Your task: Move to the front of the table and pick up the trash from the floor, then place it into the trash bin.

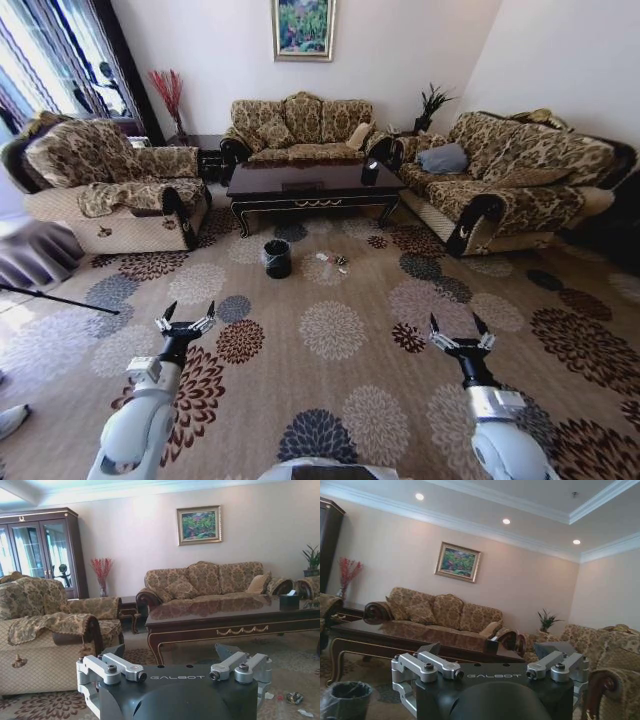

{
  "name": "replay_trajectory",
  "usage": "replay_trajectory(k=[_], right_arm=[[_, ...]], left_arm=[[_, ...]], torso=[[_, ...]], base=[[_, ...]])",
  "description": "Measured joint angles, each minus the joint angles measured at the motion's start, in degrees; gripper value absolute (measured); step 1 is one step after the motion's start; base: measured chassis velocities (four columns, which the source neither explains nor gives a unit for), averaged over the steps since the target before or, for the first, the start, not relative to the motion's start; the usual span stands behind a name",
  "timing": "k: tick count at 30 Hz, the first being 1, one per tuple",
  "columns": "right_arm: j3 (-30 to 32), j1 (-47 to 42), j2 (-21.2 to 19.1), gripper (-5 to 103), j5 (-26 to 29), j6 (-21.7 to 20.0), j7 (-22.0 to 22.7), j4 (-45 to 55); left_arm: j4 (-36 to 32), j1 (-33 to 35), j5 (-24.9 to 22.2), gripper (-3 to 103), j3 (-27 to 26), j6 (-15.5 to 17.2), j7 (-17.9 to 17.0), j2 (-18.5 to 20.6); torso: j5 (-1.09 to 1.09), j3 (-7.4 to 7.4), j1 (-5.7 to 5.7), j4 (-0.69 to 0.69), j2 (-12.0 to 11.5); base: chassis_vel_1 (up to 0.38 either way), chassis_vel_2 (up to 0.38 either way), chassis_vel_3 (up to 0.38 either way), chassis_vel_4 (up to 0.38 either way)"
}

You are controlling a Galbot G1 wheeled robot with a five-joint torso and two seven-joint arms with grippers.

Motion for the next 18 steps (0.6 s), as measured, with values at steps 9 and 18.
replay_trajectory(k=[9, 18], right_arm=[[-0.6, 1.3, -0.7, 100, 1.9, 3.9, -2.8, -2.1], [-1.2, 2.0, 0.2, 100, 1.0, 5.8, -4.5, -3.3]], left_arm=[[2.0, 0.8, -0.2, 100, 0.4, -2.4, 0.2, 0.2], [2.0, 1.9, 1.1, 100, 1.0, -3.3, 0.9, -1.2]], torso=[[0.00, 0.00, 0.00, 0.01, 0.0], [0.00, 0.00, 0.00, -0.01, 0.0]], base=[[0.000, 0.000, 0.000, 0.000], [0.000, 0.000, 0.000, 0.000]])
